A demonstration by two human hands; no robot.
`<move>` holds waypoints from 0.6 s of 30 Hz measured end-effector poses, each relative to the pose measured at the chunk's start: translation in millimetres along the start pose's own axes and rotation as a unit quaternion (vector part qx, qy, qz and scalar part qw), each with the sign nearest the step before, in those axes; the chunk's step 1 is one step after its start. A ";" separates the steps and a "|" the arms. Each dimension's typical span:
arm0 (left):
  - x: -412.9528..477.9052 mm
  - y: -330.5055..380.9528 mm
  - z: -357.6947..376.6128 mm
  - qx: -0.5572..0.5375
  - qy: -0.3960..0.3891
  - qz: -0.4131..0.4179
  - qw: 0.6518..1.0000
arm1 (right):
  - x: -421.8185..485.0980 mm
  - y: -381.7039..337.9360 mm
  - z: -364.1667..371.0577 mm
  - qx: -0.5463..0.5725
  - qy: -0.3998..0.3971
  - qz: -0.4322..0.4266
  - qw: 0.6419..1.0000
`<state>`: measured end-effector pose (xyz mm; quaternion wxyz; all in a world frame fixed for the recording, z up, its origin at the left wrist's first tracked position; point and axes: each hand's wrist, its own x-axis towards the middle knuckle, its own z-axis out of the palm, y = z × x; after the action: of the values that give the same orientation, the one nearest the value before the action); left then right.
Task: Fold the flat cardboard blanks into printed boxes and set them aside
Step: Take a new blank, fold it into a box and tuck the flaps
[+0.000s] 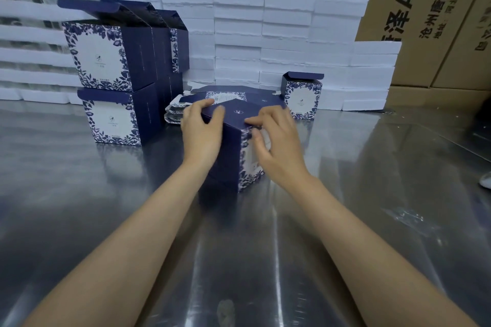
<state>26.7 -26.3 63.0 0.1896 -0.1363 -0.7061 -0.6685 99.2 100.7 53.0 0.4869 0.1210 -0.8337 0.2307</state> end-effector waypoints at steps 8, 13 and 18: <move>3.6 2.2 1.3 -0.058 -0.108 -0.062 0.991 | -0.2 -1.0 -0.8 0.098 0.032 -0.010 0.995; 3.8 3.6 1.9 -0.072 -0.113 -0.069 0.989 | 0.9 23.2 -5.8 0.061 0.094 0.058 0.992; 0.6 -1.0 1.0 -0.053 -0.094 -0.045 0.993 | -12.8 33.8 -0.9 0.027 0.060 0.080 0.995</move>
<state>25.6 -25.4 62.4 0.0847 -0.1758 -0.6901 -0.6969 91.8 130.1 33.3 0.5130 0.0525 -0.8033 0.2980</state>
